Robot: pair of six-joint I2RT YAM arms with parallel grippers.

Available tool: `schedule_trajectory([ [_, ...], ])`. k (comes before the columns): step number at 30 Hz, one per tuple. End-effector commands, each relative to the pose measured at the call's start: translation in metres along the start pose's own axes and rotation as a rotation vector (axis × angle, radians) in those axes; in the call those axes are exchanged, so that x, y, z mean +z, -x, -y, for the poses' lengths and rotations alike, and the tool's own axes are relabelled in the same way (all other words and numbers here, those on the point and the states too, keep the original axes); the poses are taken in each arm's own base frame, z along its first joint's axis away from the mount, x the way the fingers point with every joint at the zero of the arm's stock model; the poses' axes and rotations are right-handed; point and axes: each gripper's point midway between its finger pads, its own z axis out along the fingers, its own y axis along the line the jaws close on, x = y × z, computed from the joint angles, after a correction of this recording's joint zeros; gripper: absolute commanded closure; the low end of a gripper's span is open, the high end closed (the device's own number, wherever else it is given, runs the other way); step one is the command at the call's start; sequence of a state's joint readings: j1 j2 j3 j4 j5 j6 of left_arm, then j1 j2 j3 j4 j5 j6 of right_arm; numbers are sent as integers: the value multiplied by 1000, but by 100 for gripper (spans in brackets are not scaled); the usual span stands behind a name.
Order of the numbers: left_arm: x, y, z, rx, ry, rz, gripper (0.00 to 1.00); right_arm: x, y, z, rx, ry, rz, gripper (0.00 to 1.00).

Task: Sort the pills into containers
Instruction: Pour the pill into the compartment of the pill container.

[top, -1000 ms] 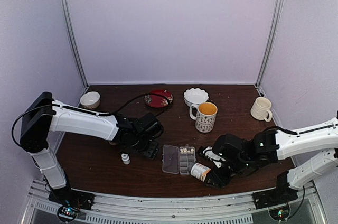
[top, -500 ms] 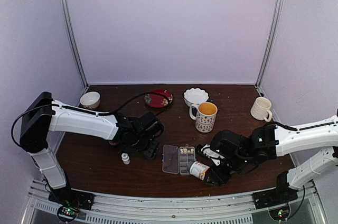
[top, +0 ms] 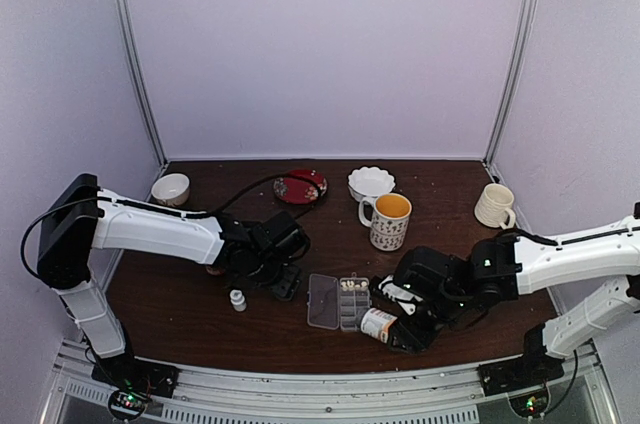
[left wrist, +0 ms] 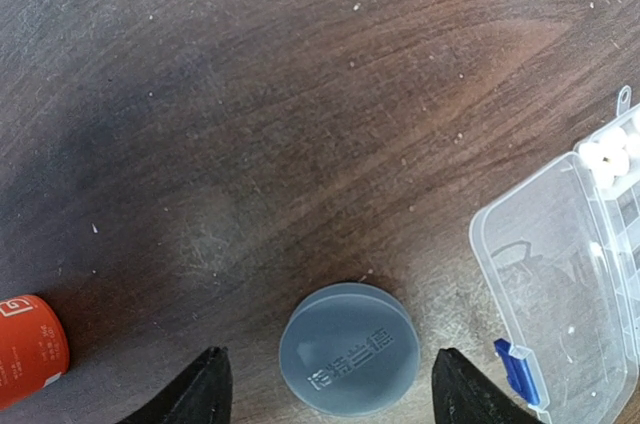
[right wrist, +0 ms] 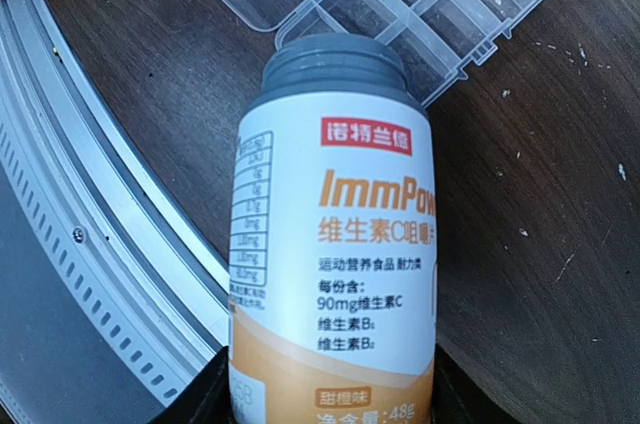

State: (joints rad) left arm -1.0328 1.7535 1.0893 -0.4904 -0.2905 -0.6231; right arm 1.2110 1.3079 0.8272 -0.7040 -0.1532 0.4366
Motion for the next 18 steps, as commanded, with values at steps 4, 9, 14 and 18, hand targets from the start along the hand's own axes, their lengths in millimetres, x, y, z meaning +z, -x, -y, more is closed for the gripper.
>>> schedule_trajectory([
  [4,-13,20,7,-11,-36,47,29,-2,6,-1,-27,-30,-23,100],
  [9,-12,19,8,-4,-38,43,29,-1,7,2,-33,-54,-30,100],
  [14,-13,20,8,-4,-41,45,29,-5,17,-3,-26,-28,28,100],
  [18,-12,19,8,-2,-40,42,29,-4,10,1,-41,-54,-27,100],
])
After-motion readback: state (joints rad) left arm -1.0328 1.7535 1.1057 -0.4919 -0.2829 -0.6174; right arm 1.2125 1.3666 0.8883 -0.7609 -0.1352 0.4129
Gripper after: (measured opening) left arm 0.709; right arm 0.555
